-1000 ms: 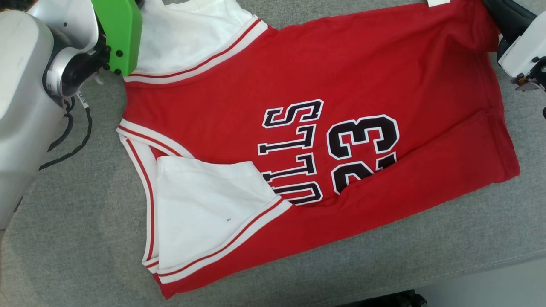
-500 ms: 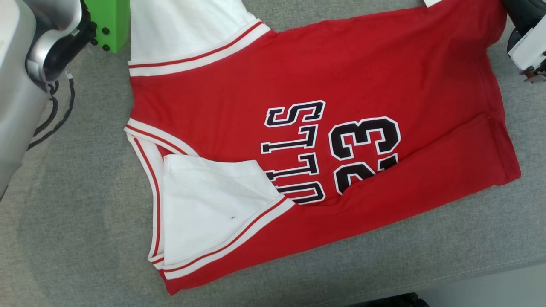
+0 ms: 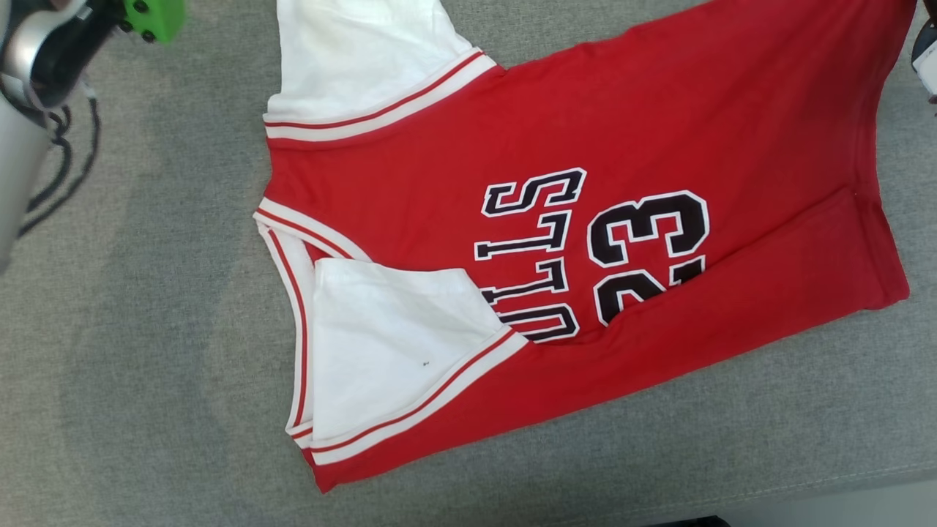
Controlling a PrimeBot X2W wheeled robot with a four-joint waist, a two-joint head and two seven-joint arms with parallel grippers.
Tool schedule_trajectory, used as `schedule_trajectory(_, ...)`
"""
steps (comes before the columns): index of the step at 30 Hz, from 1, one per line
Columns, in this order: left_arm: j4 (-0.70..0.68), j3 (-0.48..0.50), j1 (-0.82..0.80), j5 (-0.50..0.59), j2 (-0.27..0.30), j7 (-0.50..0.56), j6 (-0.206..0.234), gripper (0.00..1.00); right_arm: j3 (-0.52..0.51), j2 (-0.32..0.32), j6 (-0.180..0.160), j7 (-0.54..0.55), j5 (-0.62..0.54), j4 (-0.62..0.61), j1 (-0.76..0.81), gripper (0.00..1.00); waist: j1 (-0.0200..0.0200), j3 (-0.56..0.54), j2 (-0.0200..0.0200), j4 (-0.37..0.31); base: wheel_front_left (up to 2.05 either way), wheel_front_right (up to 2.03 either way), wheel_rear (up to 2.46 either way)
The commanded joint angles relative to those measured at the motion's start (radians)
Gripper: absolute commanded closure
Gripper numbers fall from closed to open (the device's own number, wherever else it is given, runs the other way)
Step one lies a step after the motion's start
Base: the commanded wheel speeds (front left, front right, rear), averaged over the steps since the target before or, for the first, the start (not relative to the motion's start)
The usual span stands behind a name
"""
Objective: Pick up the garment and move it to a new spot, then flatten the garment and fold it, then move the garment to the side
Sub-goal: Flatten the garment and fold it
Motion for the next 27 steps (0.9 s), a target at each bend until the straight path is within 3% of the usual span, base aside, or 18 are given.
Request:
schedule_trajectory(1, 0.012, -0.001, 0.039, -0.031, -0.017, 0.022, -0.002, 1.00, 0.006, -0.003, -0.001, 0.005, 0.006, 0.007, -0.004, 1.00, 0.0000, 0.000, 0.0000, 0.004, 0.00, 0.00, 0.00)
schedule_trajectory(2, 0.015, -0.002, 0.044, -0.044, -0.019, 0.035, -0.002, 1.00, 0.010, -0.003, -0.001, 0.006, 0.009, 0.009, -0.004, 1.00, 0.0000, 0.003, 0.0000, 0.004, 0.00, 0.00, 0.00)
schedule_trajectory(4, 0.027, -0.007, 0.055, -0.071, -0.026, 0.081, -0.002, 0.00, 0.019, -0.001, -0.001, 0.009, 0.010, 0.010, -0.008, 1.00, 0.0000, 0.013, 0.0000, 0.002, 0.00, 0.00, 0.00)
schedule_trajectory(14, 0.067, -0.056, 0.062, -0.087, -0.040, 0.214, 0.024, 0.00, 0.052, 0.005, -0.001, -0.001, 0.029, 0.005, -0.031, 1.00, 0.0000, 0.052, 0.0000, -0.024, 0.00, 0.00, 0.00)
schedule_trajectory(27, 0.081, -0.092, 0.050, -0.058, -0.036, 0.243, 0.033, 0.02, 0.078, -0.007, -0.001, -0.020, 0.058, 0.009, -0.038, 1.00, 0.0000, 0.072, 0.0000, -0.044, 0.00, 0.00, 0.00)
